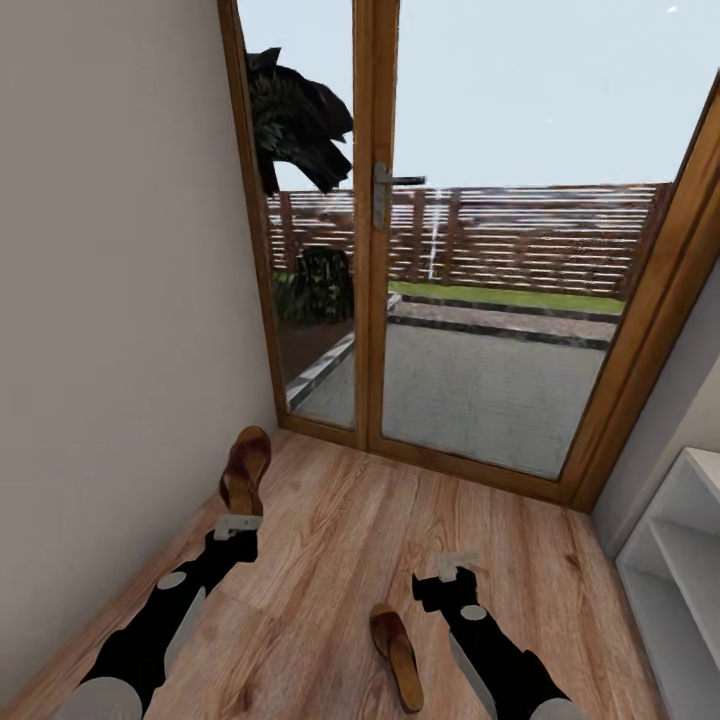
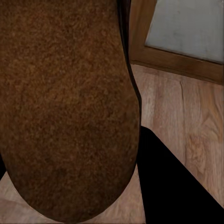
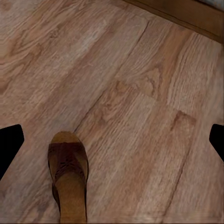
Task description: Pick up the two gym shoes and the two sandals from the corridor floor and place them onto the hallstand (shoe rack) in the corridor, making sure they are on the rack and not on the floor. Arrange them so the two gym shoes are next to each other and the two sandals are next to each other.
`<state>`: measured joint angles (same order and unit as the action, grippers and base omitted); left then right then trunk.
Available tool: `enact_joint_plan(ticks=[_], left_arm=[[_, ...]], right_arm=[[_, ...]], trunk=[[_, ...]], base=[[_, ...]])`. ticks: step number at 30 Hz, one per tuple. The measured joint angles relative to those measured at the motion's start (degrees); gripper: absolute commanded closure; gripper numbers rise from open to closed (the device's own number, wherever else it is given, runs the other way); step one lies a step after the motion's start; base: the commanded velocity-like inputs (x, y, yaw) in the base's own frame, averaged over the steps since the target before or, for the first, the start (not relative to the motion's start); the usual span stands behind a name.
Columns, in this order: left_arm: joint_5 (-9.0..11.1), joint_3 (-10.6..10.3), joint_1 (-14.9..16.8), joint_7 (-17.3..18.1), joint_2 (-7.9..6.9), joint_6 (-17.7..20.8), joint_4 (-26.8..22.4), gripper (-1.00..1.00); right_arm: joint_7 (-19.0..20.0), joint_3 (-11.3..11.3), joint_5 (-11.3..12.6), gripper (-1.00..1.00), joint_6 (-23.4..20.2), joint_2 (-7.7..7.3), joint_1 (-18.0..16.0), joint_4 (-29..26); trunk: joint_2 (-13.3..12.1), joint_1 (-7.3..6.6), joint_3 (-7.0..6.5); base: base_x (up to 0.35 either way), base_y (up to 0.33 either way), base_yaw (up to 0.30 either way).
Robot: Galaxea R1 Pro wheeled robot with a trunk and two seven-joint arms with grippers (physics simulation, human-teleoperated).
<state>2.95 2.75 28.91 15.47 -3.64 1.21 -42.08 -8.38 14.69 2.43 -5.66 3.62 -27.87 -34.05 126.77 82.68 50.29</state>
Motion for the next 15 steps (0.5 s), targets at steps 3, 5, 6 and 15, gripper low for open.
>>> enact_joint_plan(ticks=[3,5,6,15], left_arm=[[-0.1,0.0,0.3,0.6,0.35,0.0,0.2,1.00],[-0.2,0.0,0.4,0.7,0.61,0.0,0.3,1.00],[-0.2,-0.1,0.4,0.9,0.93,-0.1,0.5,1.00],[-0.4,-4.3,0.5,1.2,1.26,-0.1,0.3,1.00]], right_arm=[[-1.3,0.0,0.1,-1.00,-1.5,0.94,-2.4,4.2],[-1.6,0.0,0.1,-1.00,-1.9,1.20,-3.2,5.5],[-2.0,-0.1,0.1,-1.00,-2.3,1.44,-4.2,6.6],[-2.0,0.1,0.2,-1.00,-2.5,1.60,-4.8,7.6]], trunk=[[0.0,0.00,0.00],[0.0,0.00,0.00],[0.0,0.00,0.00],[0.0,0.00,0.00]], base=[[0.000,0.000,0.000],[0.000,0.000,0.000],[0.000,0.000,0.000],[0.000,0.000,0.000]])
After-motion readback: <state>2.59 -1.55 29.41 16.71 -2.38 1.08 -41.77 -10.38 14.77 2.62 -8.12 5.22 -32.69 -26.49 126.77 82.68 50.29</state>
